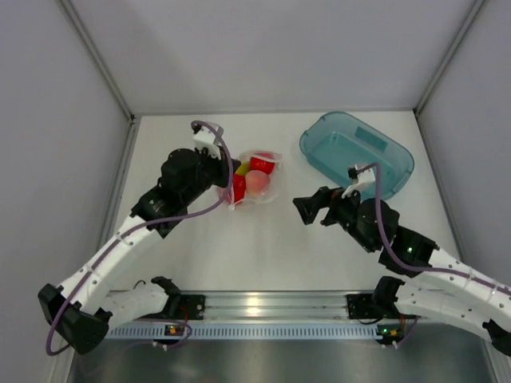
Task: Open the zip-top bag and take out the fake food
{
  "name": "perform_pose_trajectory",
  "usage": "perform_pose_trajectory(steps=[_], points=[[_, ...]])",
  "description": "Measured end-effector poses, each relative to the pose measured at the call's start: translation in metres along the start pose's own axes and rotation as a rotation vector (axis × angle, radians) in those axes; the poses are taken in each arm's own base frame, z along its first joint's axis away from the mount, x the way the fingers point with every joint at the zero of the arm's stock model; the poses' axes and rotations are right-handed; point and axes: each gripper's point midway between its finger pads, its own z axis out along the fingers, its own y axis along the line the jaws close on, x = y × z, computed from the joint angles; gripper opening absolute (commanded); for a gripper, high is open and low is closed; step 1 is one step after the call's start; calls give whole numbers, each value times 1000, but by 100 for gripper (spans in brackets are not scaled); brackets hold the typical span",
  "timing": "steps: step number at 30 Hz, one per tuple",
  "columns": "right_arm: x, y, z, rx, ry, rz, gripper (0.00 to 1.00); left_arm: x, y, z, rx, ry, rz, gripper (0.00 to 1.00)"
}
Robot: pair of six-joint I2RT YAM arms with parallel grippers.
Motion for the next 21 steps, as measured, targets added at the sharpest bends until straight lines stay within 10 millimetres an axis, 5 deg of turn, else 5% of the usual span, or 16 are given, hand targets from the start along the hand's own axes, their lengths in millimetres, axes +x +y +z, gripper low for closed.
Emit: perform_pose_trajectory(steps=[5, 9, 12, 18, 21], points=[[20, 9, 26, 48, 47, 212, 99, -28, 3, -21, -61, -93, -136, 0], [36, 12, 48, 87, 69, 310, 98, -30, 10, -19, -115, -110, -217, 0], [46, 12, 63, 112, 85, 364, 95, -16, 16, -8, -162, -87, -274, 0], [57, 4, 89, 132, 104, 447, 92, 48, 18, 12, -192, 28, -351, 0], [65, 0, 98, 134, 132, 457, 90, 57, 10, 17, -162, 47, -374, 0]])
